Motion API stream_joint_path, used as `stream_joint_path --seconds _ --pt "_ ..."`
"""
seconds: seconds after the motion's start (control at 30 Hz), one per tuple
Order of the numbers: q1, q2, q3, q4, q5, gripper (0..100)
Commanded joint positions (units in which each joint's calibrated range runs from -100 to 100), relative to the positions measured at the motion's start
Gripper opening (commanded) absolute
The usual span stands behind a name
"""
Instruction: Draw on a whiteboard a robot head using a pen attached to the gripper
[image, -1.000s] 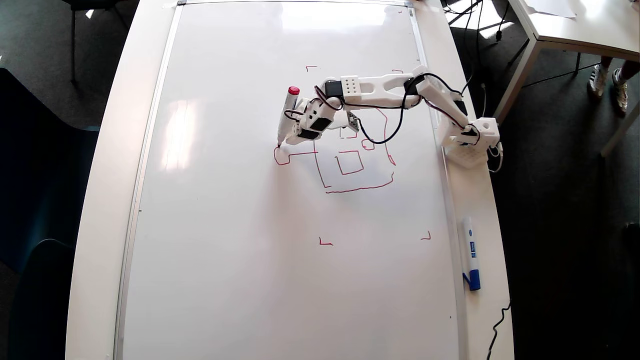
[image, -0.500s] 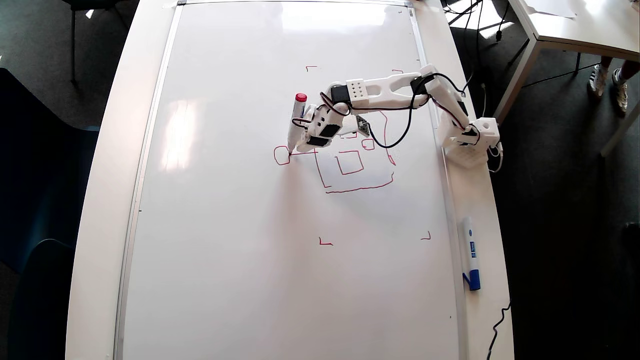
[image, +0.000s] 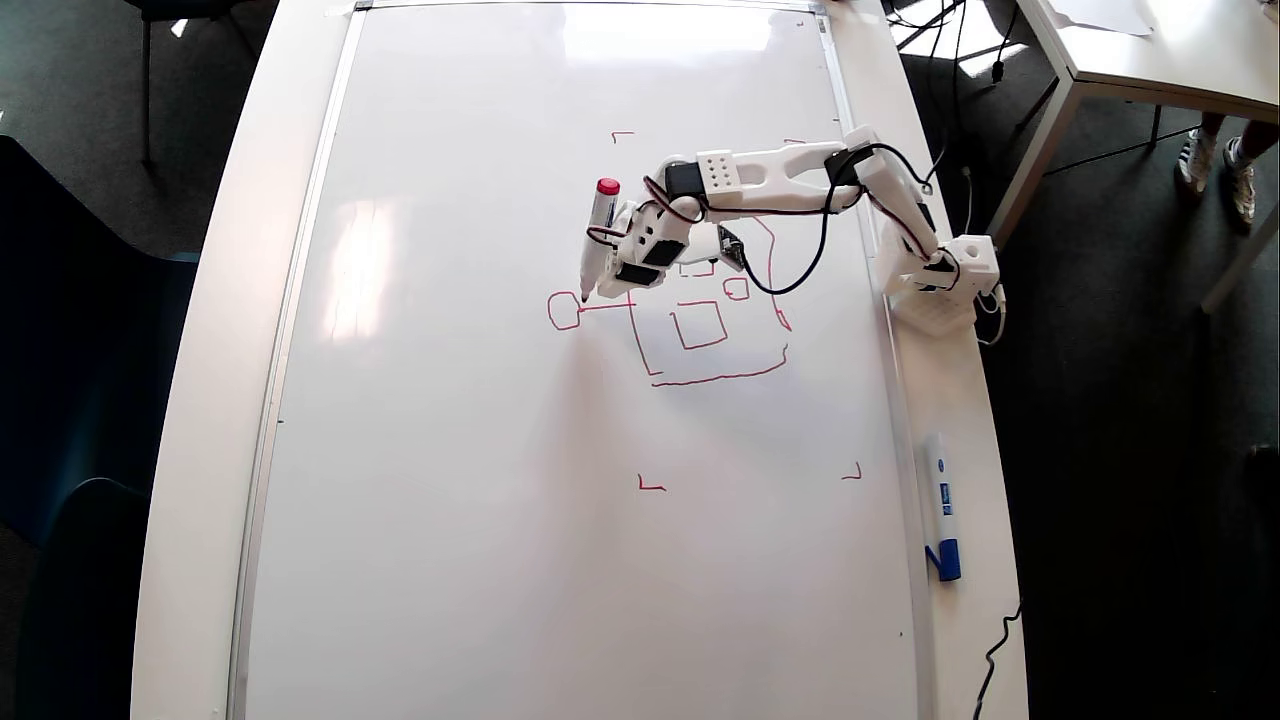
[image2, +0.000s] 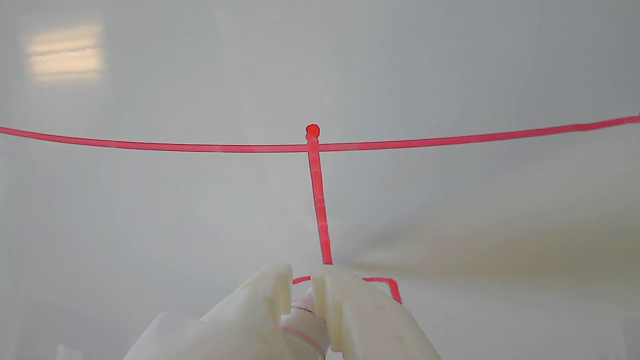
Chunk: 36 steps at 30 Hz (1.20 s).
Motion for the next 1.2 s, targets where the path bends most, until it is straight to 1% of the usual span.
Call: stream_joint_path --seconds 0.0,0.07,0.1,0.2,0.23,0.37,0.4,0.47,0.53,0.6,0.73,0.83,0.87,1.0,1.03,1.13,1.17 --pt "1.6 -8.9 -1.3 -0.3 -5.0 1" --pt "2.1 -11.4 -1.3 -0.6 -8.2 1" --pt "2.3 -14.2 -1.3 -0.7 -12.3 1" --pt "3.0 -19.6 -0.3 -0.5 -19.1 1" --pt "3.2 -23.1 -0.3 -0.2 -23.6 1" --pt "3.8 -30.9 0.5 -0.1 -33.3 1" --pt "4.5 -36.1 2.2 -0.1 -37.5 1" --pt "5.2 -41.3 5.1 -0.1 -40.4 1" --pt "6.1 -47.0 9.0 -0.1 -42.3 1" --pt "6.7 -56.5 16.3 -0.1 -44.1 1" --pt "7.2 -73.5 28.5 -1.4 -44.2 1" --pt "7.2 -82.2 36.3 -6.9 -44.1 1" --pt "7.2 -87.6 42.8 -13.5 -44.1 1" --pt "7.2 -97.6 57.8 -30.3 -44.1 1" --pt "7.2 -102.8 65.7 -39.6 -44.1 1" --pt "7.2 -110.5 76.4 -52.5 -44.1 1" --pt "7.2 -115.0 82.2 -59.8 -44.1 1"
